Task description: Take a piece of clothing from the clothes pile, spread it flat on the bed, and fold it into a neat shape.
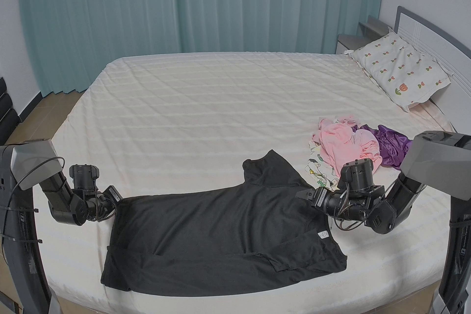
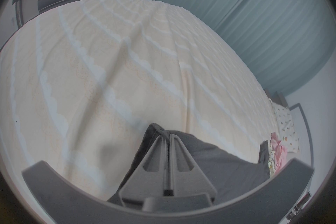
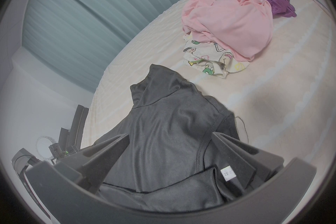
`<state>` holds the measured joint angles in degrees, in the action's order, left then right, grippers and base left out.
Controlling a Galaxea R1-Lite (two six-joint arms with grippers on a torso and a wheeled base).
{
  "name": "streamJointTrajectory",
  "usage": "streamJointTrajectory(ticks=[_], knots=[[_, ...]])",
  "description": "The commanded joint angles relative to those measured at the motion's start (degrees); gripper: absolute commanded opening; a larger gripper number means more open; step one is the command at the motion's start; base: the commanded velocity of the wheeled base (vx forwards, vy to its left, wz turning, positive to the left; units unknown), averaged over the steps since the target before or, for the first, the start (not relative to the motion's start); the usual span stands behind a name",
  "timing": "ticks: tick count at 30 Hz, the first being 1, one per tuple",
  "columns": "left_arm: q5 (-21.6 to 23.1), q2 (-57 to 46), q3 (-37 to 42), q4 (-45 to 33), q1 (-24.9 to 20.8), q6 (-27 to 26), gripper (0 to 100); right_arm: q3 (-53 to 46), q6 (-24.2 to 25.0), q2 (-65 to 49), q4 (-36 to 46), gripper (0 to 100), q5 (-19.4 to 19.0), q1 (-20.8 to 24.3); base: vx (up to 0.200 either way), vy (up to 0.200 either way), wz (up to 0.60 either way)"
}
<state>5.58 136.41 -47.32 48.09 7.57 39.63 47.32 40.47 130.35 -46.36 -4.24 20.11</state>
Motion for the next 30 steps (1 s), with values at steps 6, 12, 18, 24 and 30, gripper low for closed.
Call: streamJointTrajectory(ticks=[6, 12, 18, 24, 30], knots=[[-2.16, -2.73, 0.83, 3.85, 1.31, 4.67, 0, 23.16, -5.05, 6.32, 14.63, 100, 0.38, -1.22, 0.0, 0.0, 0.0], [-2.07, -2.47, 1.27, 3.76, 2.62, 5.28, 0, 34.5, -7.6, 15.63, 19.03, 100, 4.51, -1.31, 0.0, 0.0, 0.0], [-1.45, -2.29, 1.71, 3.76, 2.62, 5.28, 0, 42.68, -9.8, 21.61, 19.38, 100, 4.77, -1.48, 0.0, 0.0, 0.0], [-1.45, -2.29, 1.8, 3.68, 2.54, 5.28, 0, 46.72, -9.97, 25.92, 19.38, 100, 4.77, -1.39, 0.0, 0.0, 0.0], [-1.45, -2.29, 2.41, 3.85, 2.45, 5.28, 0, 52.52, -9.27, 28.82, 21.4, 100, 4.86, -2.18, 0.0, 0.0, 0.0]])
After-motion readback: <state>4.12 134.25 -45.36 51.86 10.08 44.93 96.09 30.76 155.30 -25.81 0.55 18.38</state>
